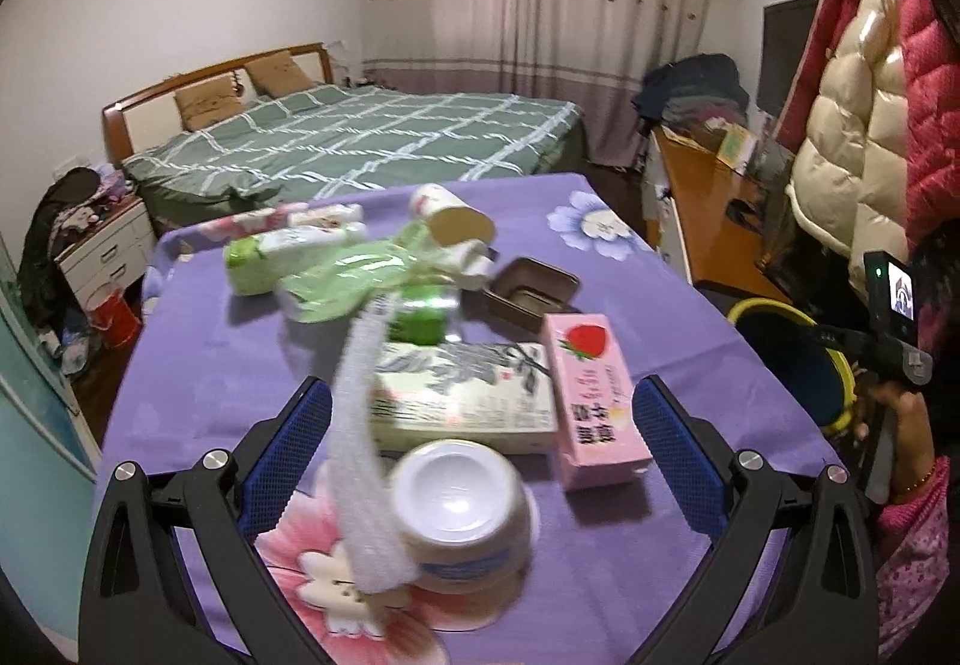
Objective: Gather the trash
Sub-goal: 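Carry the tube over the yellow bin and open the right gripper, then grasp the pink strawberry milk carton with the left gripper, then move the carton over the yellow bin and open the left gripper, then grasp the white bubble wrap with the right gripper, then carry the bubble wrap to the yellow bin and release it, then grasp the white upturned cup with the left gripper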
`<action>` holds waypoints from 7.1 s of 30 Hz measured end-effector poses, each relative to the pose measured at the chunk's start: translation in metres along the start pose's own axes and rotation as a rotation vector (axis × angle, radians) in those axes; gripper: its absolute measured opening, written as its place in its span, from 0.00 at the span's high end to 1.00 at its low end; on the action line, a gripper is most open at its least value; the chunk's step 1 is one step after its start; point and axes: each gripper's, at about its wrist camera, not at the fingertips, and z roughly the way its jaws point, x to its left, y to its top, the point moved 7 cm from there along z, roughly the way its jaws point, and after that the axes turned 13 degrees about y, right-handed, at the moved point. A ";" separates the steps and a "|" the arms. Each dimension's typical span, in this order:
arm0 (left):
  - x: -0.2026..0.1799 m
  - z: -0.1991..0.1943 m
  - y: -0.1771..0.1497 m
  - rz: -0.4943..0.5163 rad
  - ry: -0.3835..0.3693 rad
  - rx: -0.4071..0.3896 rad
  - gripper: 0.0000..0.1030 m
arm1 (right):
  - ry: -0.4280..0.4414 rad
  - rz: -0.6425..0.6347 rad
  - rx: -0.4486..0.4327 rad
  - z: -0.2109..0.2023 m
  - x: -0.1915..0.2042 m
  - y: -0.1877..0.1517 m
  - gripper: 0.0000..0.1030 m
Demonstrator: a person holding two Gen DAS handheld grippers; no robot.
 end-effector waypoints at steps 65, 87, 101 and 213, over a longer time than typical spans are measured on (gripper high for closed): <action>-0.179 0.043 0.030 0.090 -0.204 0.049 0.51 | 0.142 0.097 -0.110 -0.046 -0.035 -0.011 0.53; -0.358 0.072 0.011 0.303 -0.389 0.167 0.31 | 0.034 0.147 -0.146 -0.078 -0.094 -0.021 0.50; -0.217 0.020 0.047 0.156 -0.274 0.035 0.18 | 0.128 0.058 -0.104 -0.063 -0.030 -0.028 0.49; 0.070 0.046 -0.034 -0.141 0.135 0.095 0.14 | 0.053 -0.012 -0.210 -0.031 0.081 0.003 0.56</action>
